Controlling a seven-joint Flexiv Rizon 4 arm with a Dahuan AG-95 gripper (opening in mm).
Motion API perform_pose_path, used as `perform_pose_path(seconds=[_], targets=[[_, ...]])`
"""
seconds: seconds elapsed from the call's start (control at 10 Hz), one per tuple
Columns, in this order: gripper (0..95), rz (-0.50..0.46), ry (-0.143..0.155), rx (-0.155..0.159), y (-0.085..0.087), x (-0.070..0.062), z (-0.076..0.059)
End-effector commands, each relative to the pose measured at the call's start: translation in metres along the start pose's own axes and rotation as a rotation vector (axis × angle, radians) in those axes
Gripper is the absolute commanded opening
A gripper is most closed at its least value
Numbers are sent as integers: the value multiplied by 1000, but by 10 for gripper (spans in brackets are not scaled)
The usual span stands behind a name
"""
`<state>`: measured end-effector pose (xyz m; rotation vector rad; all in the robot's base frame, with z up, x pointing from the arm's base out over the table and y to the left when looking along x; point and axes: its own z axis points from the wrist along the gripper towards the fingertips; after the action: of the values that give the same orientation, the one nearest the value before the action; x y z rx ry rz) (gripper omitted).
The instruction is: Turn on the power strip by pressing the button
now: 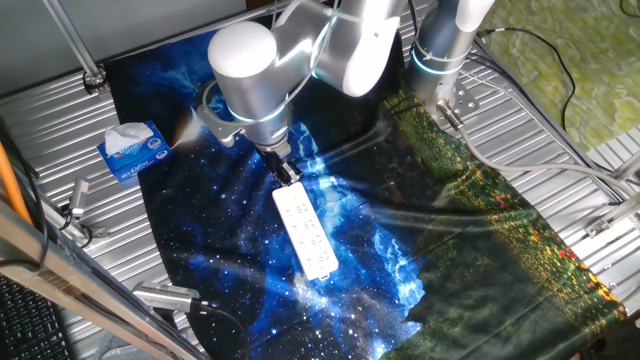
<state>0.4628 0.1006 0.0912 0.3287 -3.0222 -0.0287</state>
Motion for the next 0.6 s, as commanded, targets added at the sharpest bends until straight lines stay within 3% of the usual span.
perform_pose_path(seconds=[0.1,0.6], targets=[[0,-14,4,30,1,0,-4],[0,-16,14,31,20,8,-36]])
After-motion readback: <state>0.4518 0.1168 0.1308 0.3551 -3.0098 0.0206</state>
